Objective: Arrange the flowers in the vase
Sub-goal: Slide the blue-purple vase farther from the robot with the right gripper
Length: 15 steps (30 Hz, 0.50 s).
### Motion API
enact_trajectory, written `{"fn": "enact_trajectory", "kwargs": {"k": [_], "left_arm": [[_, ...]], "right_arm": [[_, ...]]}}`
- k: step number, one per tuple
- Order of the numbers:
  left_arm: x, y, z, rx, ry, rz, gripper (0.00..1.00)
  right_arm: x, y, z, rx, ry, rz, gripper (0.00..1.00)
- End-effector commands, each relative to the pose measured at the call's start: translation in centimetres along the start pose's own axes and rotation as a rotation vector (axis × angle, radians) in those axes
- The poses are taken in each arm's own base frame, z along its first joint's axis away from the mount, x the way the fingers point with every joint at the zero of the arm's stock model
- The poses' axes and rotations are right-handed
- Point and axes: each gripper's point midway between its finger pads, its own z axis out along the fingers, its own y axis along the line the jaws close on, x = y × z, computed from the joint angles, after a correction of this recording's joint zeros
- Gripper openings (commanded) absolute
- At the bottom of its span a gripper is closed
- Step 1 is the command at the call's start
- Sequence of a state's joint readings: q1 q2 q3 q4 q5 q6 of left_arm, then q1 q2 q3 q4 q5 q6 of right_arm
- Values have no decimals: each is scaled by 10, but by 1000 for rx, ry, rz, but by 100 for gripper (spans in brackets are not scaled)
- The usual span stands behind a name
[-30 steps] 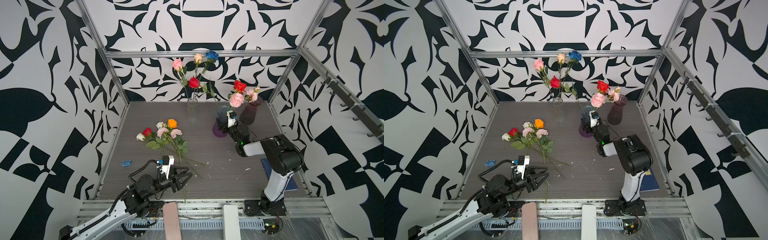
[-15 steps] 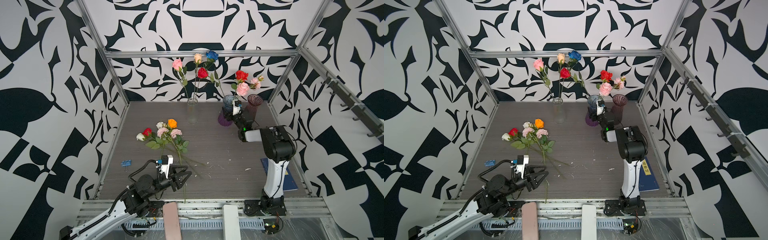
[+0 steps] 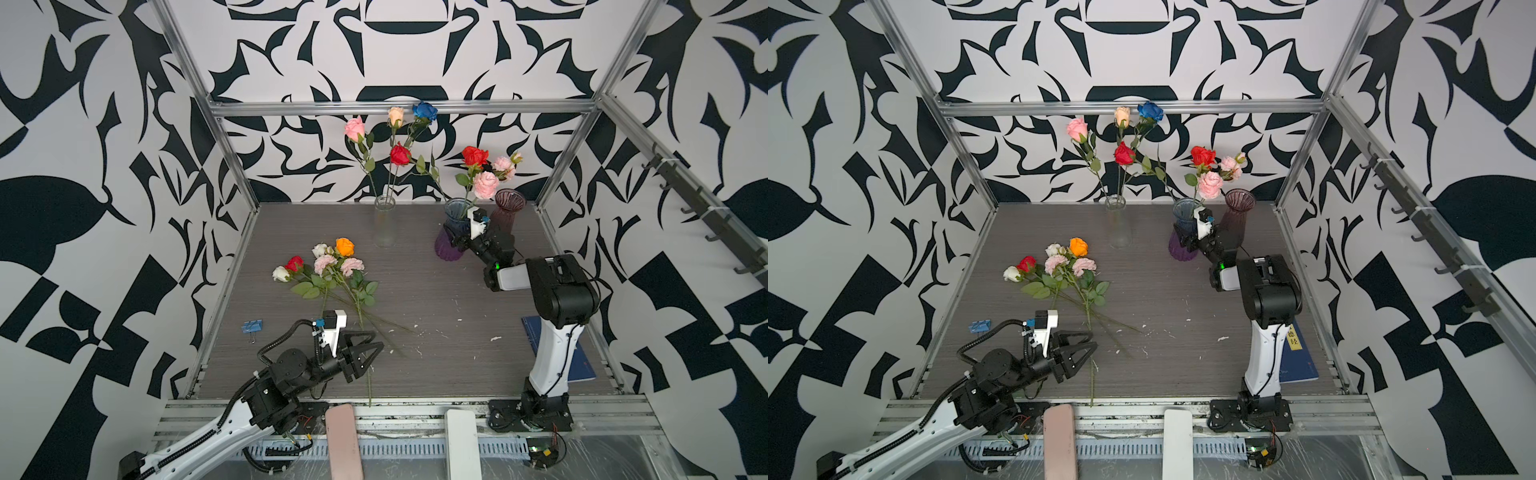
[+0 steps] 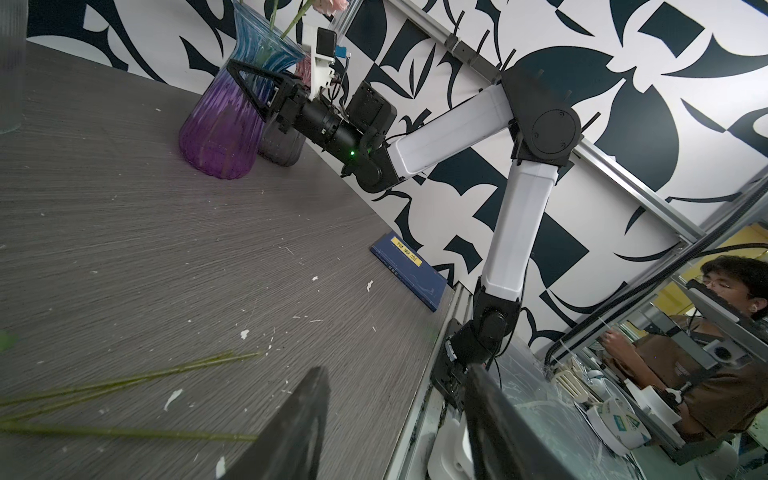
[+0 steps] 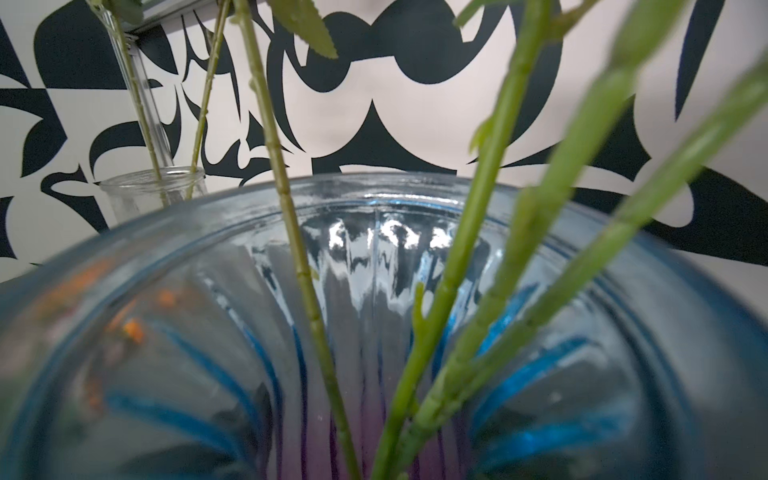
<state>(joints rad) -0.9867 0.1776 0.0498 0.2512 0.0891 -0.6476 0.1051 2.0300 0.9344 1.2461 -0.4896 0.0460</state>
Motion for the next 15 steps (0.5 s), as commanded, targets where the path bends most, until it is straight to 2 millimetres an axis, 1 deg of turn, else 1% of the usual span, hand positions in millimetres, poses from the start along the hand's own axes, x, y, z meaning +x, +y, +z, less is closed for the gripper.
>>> {"fn": "enact_trajectory", "kwargs": {"k": [1,3,5,9,11,15], "left_arm": [[-2,2,-1,1,-25,3,56],[-2,2,-1,1,-25,2,56],[-2,2,0,1,-24,2,56],[-2,2,0,1,-23,4,56],[-2,2,0,-1,-22,3,56],[-2,2,1,-1,-20,3,55]], "right_arm": [[-12,4,-5,-39,-18,37,58],[-12,4,-4,-40,-10,34,58],[-11,2,-2,-39,-3,34,65],[-14,-2,-2,-25,-18,44,83],[-16,-4,-4,-7,-37,42,99],[-22,-4,-11,8,-63,37,100]]}}
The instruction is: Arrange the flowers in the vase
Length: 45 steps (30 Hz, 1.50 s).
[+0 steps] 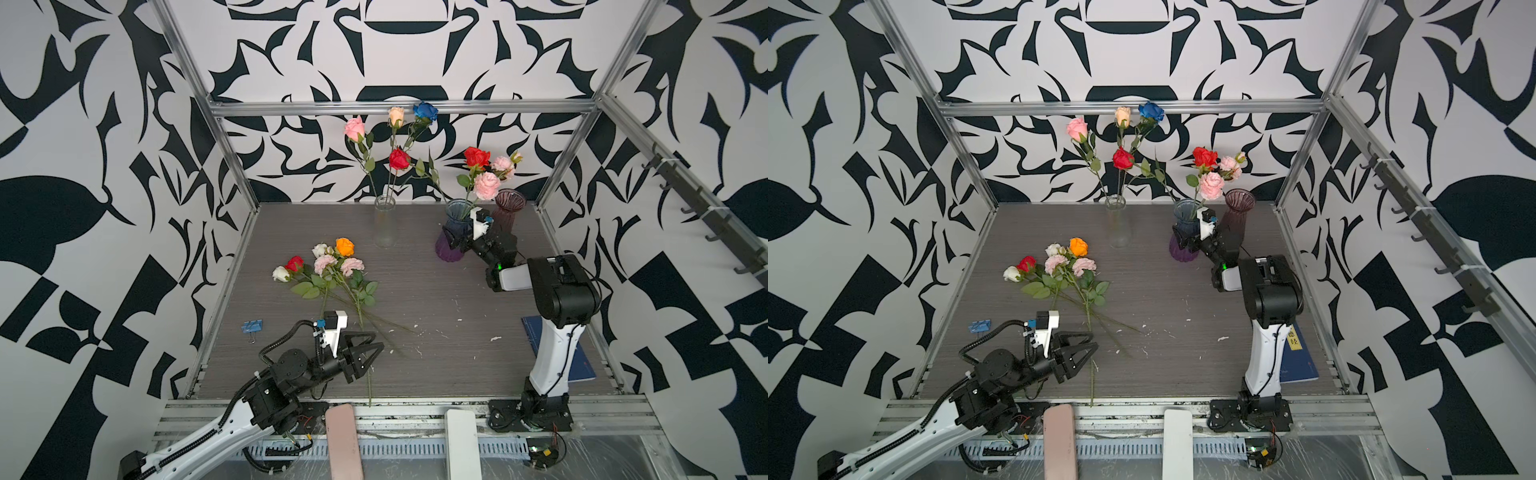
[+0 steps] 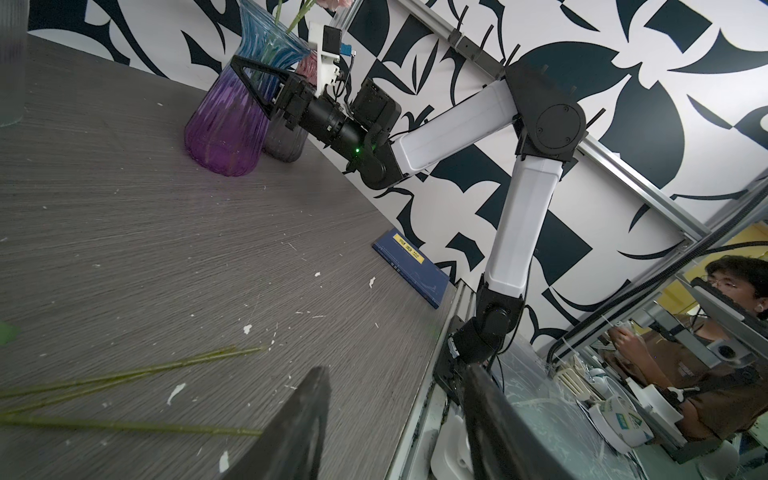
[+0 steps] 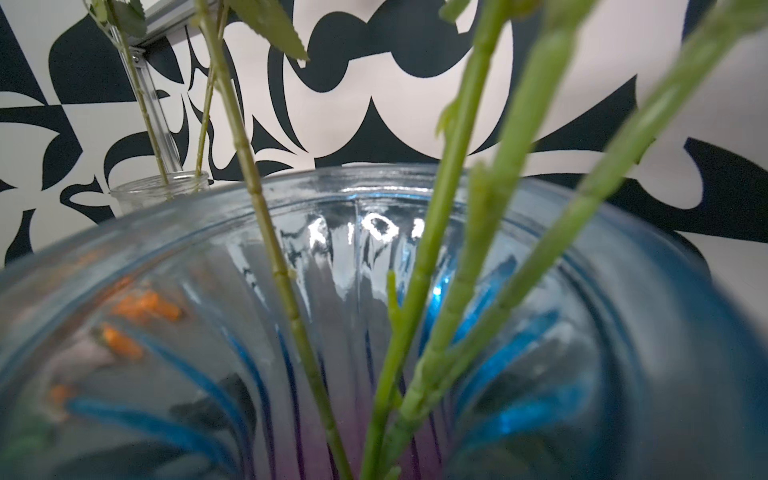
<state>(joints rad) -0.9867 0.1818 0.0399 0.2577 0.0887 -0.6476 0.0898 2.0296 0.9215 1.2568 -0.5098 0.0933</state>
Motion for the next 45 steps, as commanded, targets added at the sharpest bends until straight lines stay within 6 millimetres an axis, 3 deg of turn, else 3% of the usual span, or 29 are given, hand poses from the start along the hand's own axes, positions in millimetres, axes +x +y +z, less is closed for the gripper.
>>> {"fn": "enact_trajectory", "kwargs": {"k": [1,14,23,26,29,32,36,40,45], "left_arm": [[-5,-1,0,4,-26,4,55],[-4,-2,0,17,-28,2,55],[-3,-2,-2,30,-38,-5,55],[-3,-1,-2,23,-40,-6,55],[0,9,-1,-18,-45,-24,55],[-2,13,0,-38,-52,-22,55],[-3,15,4,-54,-54,-12,56],[-5,18,7,-70,-56,-8,56],[-4,20,8,-76,-52,-9,56]], "right_arm": [[-25,1,-7,10,-66,-11,100],[-55,16,-38,15,-87,-40,100],[-92,28,-114,154,-132,6,97],[-106,-1,-136,372,-108,129,95],[-115,-50,-163,741,63,326,78],[-130,-83,-177,933,203,480,78],[-135,-117,-155,853,231,787,75],[-130,-143,-133,869,299,942,52],[-134,-160,-101,808,314,963,56]]}}
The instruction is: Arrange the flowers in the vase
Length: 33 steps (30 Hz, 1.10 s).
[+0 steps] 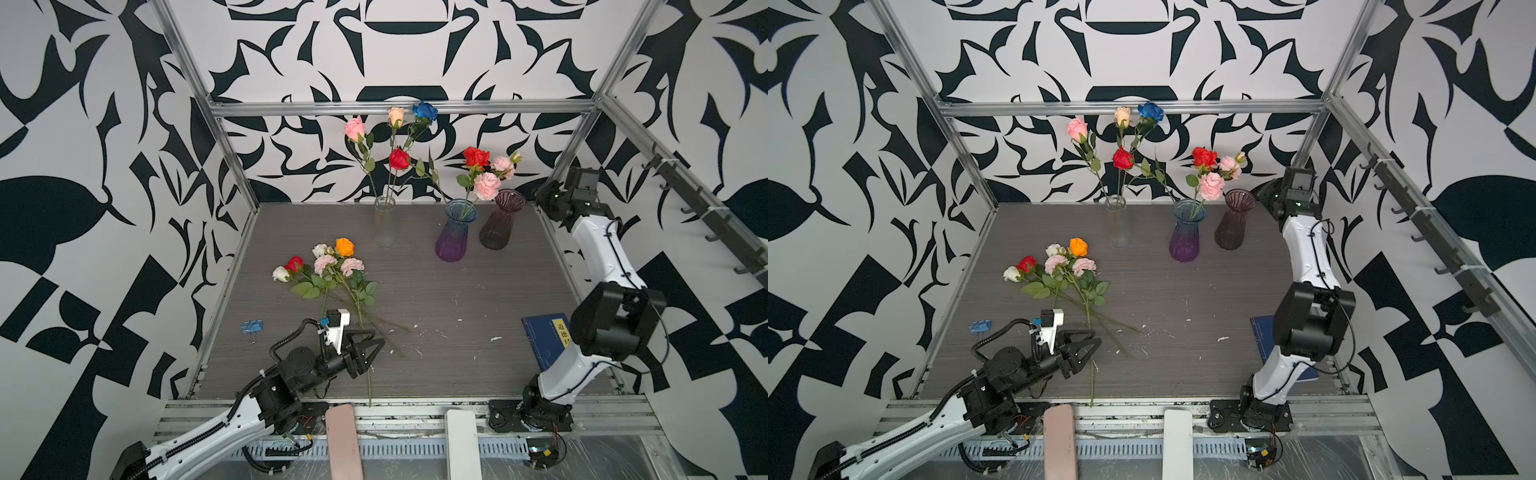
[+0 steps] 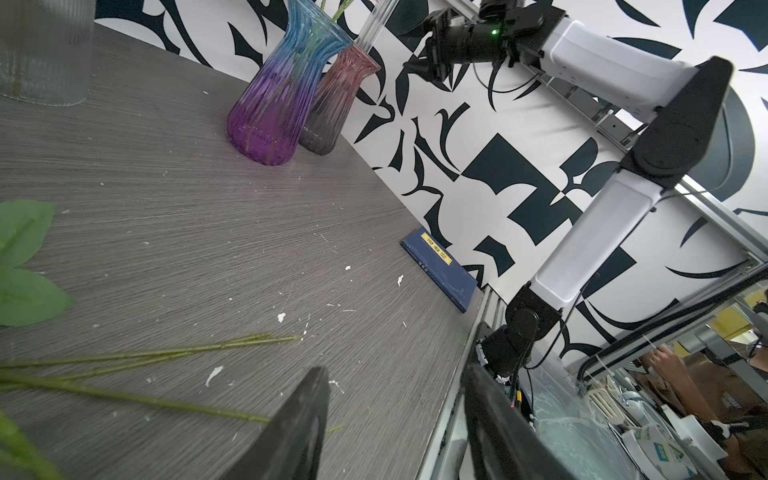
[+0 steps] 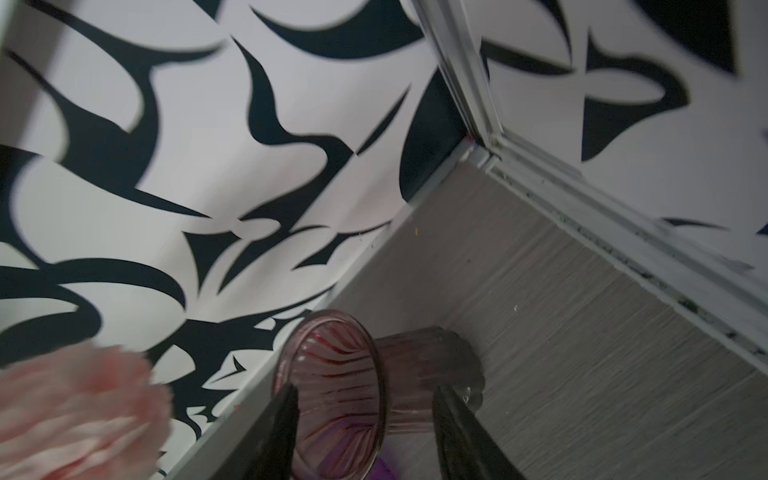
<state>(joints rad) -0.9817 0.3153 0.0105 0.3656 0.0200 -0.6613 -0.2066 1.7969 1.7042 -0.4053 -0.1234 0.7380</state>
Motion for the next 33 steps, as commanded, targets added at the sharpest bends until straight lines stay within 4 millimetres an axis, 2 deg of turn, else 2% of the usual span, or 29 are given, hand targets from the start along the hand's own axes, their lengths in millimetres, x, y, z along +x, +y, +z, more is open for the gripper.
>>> {"fn": "enact_trajectory", "kwargs": {"k": [1,7,10,11,14,16,17,20,22,25,27,30,33], "left_arm": [[-12,-4,0,14,-54,9,56],[-14,-4,0,9,-60,17,56],[-14,-4,-1,9,-62,19,56],[-14,-4,-1,10,-63,19,56],[-15,-5,-2,12,-64,22,56],[-15,-5,-2,14,-65,22,56],[-15,-5,-2,14,-64,22,56],[-15,-6,-3,19,-66,21,56],[-15,-6,-4,19,-68,20,56],[-15,-6,-4,22,-69,16,56],[-15,-6,-4,20,-68,11,56],[-13,-5,-5,19,-67,-5,56],[-12,-3,-7,14,-67,-23,56]], "right_arm": [[5,25,-6,-51,97,47,56],[22,12,30,13,211,122,53],[31,2,38,43,232,145,36],[33,-1,38,53,234,148,33],[38,-8,31,72,233,147,11],[33,-10,14,85,194,129,6],[26,-13,-1,106,148,109,3],[10,-17,-57,140,5,78,3],[10,-21,-97,158,-38,78,1],[34,-24,-150,138,-55,47,0],[58,-25,-179,124,-29,6,0],[101,-20,-209,38,67,-37,0],[147,-12,-223,-83,187,-104,0]]}}
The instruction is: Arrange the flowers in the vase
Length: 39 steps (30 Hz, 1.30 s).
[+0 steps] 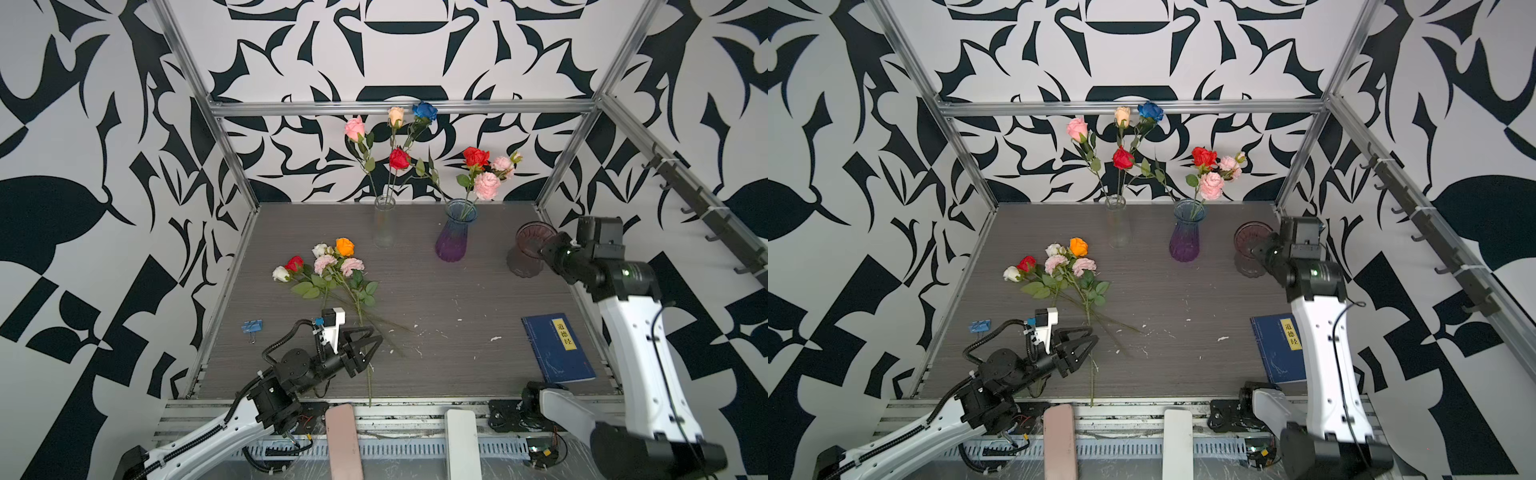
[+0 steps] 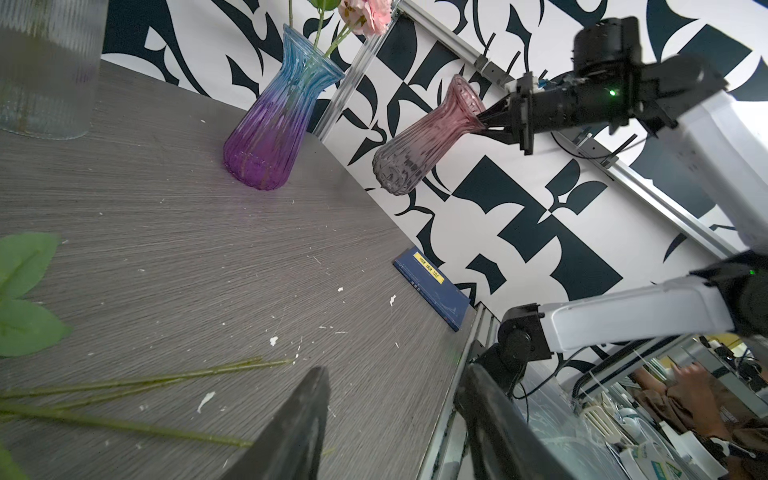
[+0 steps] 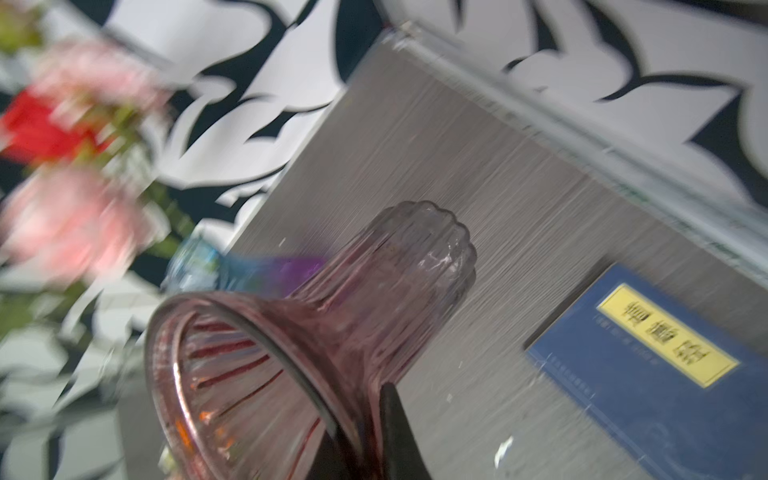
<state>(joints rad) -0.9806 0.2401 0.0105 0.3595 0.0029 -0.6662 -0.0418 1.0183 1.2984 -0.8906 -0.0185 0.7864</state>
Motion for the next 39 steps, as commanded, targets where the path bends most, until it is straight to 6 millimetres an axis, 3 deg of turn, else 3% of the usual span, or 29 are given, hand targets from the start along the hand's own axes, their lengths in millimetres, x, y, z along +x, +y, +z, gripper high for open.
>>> {"fn": "enact_trajectory", "kwargs": {"k": [1,10,19,22,29,32,34,39], "left_arm": [[4,6,-2,-16,-2,-33,56],[7,12,-7,-41,-3,-63,55],[7,16,-7,-60,-5,-72,55],[7,17,-7,-67,0,-76,55],[9,28,-10,-128,-6,-119,55],[8,32,-13,-147,-15,-133,55],[8,33,-14,-154,-19,-143,55],[8,43,-18,-204,-37,-205,60]], "right_arm": [[40,26,-8,-182,115,-96,0],[137,59,-39,-356,407,-201,0],[194,90,-31,-367,522,-313,0],[204,93,-26,-324,518,-374,0],[205,89,-10,-242,493,-440,0],[206,88,-9,-243,498,-459,9],[208,88,-10,-254,507,-466,25],[213,93,-18,-332,522,-480,49]]}}
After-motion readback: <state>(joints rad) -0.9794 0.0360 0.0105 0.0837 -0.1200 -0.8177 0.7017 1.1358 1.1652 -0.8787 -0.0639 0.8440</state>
